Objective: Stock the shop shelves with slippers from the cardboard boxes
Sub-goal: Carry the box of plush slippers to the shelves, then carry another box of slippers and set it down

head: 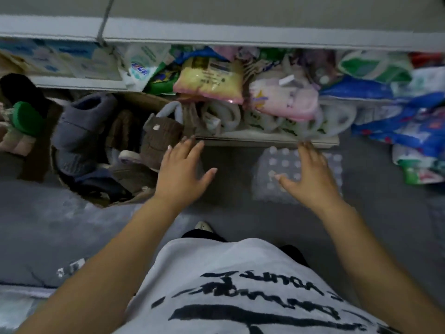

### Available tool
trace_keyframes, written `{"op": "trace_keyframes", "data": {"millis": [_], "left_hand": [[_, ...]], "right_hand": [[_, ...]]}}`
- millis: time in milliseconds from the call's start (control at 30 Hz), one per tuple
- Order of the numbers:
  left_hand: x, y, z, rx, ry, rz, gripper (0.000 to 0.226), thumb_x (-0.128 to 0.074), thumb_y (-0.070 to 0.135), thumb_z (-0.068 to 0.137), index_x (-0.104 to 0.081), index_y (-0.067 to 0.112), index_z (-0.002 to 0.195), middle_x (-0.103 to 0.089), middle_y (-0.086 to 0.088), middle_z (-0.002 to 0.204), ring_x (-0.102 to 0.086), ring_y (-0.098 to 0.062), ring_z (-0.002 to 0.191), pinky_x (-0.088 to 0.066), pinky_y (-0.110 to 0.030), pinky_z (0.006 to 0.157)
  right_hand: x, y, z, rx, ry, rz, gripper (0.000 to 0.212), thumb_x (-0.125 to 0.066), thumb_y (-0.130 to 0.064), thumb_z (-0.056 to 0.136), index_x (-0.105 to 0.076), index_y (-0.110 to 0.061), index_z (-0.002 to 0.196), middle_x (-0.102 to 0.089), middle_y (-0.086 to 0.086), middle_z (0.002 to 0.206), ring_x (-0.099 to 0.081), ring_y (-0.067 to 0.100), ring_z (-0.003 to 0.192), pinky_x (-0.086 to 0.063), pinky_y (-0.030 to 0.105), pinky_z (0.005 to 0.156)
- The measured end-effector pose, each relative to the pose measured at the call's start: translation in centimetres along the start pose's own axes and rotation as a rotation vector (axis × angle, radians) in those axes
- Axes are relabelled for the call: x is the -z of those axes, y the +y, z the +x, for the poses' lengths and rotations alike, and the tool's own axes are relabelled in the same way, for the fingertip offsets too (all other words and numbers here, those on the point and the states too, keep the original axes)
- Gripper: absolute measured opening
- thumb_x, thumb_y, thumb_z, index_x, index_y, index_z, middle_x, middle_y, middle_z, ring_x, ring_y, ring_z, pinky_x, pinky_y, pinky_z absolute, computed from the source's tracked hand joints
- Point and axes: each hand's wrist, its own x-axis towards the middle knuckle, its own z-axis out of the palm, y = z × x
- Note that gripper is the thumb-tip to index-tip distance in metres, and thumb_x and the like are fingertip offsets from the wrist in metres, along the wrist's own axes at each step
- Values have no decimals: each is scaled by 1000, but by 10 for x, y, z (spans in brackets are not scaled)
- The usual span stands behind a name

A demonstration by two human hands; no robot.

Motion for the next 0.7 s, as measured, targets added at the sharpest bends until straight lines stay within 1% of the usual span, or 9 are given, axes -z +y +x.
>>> {"op": "trace_keyframes", "data": {"millis": [33, 67, 133, 167, 300, 400, 467, 567, 700], "left_hand": [[-8, 23, 8, -42, -20, 11, 75, -53, 61, 91, -44, 18, 151, -44, -12, 155, -36, -31, 146, -23, -52, 123], [-17, 47, 14, -80, -35, 26, 76, -51, 63, 91, -43, 18, 151, -46, -12, 154, -37, -32, 144, -23, -52, 123], [-33, 100, 24, -146, -61, 34, 75, -52, 63, 91, -44, 18, 151, -47, -12, 152, -40, -32, 142, -25, -52, 121], [-41, 128, 27, -172, -67, 11, 75, -53, 63, 91, -45, 17, 150, -48, -12, 152, -41, -32, 141, -27, -53, 120], [-79, 244, 36, -233, -87, -134, 76, -54, 62, 89, -47, 15, 148, -49, -13, 151, -43, -32, 141, -32, -57, 116], [-102, 313, 43, -340, -142, -129, 77, -51, 63, 90, -45, 15, 150, -46, -11, 154, -39, -31, 144, -32, -56, 117], [-109, 347, 48, -420, -160, -121, 77, -51, 63, 90, -44, 16, 151, -43, -9, 156, -38, -29, 145, -32, -54, 118], [-116, 384, 57, -513, -168, -107, 76, -54, 60, 90, -46, 15, 150, -45, -9, 155, -42, -30, 142, -37, -51, 115], [-133, 427, 87, -581, -216, -57, 78, -52, 62, 90, -41, 17, 153, -42, -7, 158, -40, -29, 144, -36, -51, 116]], "right_hand": [[5, 25, -12, -26, 14, 3, 97, -71, -53, 83, -25, -11, 157, -26, 12, 163, -27, 34, 149, -26, 50, 121], [12, 48, -24, -57, 11, 4, 99, -71, -53, 84, -21, -12, 159, -23, 12, 165, -24, 34, 150, -23, 49, 122], [25, 96, -50, -118, -5, 8, 105, -72, -53, 85, -11, -16, 162, -10, 9, 170, -13, 29, 155, -13, 49, 126], [32, 119, -62, -142, 2, 7, 107, -71, -55, 85, -8, -17, 162, -5, 8, 170, -9, 27, 156, -12, 50, 126], [60, 210, -107, -268, 57, 22, 108, -69, -59, 87, -3, -19, 163, 3, 6, 171, -3, 26, 157, -11, 49, 126], [78, 266, -132, -365, 76, 17, 108, -67, -60, 87, -2, -19, 163, 3, 7, 171, -4, 27, 157, -11, 49, 126], [87, 295, -144, -422, 62, 23, 108, -66, -61, 88, 0, -19, 163, 5, 7, 171, -3, 27, 157, -12, 48, 126], [96, 330, -151, -495, 80, 54, 110, -66, -62, 87, 0, -19, 163, 5, 8, 171, -3, 27, 157, -12, 48, 125], [107, 373, -145, -603, 107, 130, 111, -68, -62, 86, -1, -19, 163, 4, 9, 171, -4, 28, 157, -12, 46, 126]]}}
